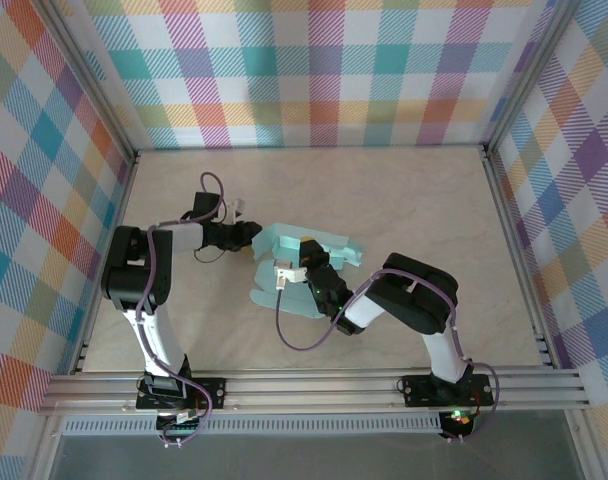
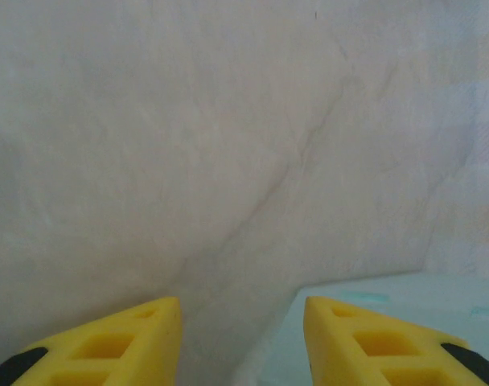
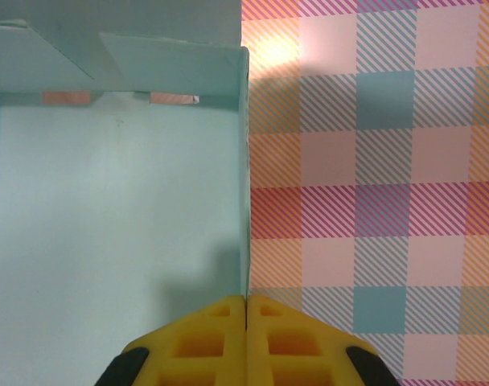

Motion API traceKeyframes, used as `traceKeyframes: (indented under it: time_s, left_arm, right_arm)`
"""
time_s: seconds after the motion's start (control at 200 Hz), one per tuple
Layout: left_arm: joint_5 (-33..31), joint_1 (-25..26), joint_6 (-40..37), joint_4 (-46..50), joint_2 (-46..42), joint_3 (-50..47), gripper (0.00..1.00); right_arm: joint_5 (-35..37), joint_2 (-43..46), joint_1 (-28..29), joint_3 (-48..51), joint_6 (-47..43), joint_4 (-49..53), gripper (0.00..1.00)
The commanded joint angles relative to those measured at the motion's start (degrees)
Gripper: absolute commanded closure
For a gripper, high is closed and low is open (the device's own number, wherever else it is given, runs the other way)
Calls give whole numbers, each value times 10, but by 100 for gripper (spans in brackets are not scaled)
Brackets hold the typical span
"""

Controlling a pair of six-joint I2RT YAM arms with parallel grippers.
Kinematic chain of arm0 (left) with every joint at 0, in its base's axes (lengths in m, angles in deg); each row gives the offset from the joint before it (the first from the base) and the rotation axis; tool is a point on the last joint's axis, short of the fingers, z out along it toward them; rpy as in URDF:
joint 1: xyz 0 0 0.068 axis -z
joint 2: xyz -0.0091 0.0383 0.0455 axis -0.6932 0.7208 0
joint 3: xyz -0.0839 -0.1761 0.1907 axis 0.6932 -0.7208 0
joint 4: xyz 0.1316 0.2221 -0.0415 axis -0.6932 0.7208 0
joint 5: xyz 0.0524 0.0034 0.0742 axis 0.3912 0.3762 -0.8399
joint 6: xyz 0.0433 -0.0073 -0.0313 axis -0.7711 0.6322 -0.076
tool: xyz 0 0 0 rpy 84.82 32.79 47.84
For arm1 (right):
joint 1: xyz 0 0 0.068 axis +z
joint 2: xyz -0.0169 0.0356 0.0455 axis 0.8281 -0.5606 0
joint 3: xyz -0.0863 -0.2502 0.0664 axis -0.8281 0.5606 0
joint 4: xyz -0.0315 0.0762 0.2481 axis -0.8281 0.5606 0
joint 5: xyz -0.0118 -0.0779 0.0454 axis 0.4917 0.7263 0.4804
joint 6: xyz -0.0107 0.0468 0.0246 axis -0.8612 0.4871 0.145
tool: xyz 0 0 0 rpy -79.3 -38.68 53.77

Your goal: Fold the paper box

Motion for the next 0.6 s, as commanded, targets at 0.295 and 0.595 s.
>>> traceKeyframes:
  time_s: [0.295,0.595]
  left_arm:
    - [25,27,-42,-139,-97,-108,53]
    - [20,45,-74,-172,-104,-129,52]
  right_arm:
    - [4,3,-3,-4,39,5,100]
    - [4,10,-2,-1,50,14,100]
